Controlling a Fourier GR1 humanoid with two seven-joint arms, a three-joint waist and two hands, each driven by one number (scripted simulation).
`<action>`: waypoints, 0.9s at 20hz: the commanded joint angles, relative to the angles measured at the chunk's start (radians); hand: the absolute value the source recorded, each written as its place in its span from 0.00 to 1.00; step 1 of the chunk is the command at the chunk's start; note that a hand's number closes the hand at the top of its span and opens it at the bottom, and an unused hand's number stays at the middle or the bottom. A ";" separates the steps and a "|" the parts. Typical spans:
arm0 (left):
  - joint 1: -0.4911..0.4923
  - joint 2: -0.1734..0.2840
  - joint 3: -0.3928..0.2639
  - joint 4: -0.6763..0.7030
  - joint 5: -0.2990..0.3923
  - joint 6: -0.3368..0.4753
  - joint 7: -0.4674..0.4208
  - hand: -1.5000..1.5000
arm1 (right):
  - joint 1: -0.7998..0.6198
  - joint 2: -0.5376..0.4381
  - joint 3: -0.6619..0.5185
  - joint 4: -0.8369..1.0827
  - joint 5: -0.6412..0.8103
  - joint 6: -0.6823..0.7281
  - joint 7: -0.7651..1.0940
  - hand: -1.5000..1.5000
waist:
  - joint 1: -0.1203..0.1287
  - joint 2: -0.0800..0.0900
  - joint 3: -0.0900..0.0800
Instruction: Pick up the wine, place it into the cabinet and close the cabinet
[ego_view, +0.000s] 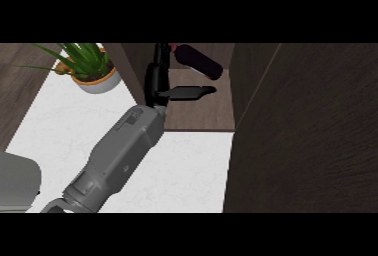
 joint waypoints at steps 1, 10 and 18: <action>0.110 -0.020 -0.051 -0.139 -0.028 0.048 0.016 0.00 | 0.099 -0.026 0.037 -0.261 -0.037 -0.011 0.103 0.00 | -0.003 -0.007 0.000; 0.398 0.085 -0.163 -0.603 -0.041 0.052 0.161 0.00 | 0.040 -0.028 0.015 -0.226 -0.038 -0.041 0.104 0.00 | 0.007 -0.002 0.000; 0.669 0.102 -0.281 -0.898 -0.139 0.135 0.111 0.00 | -0.008 -0.035 0.049 -0.200 -0.018 -0.042 0.111 0.00 | -0.007 0.008 0.000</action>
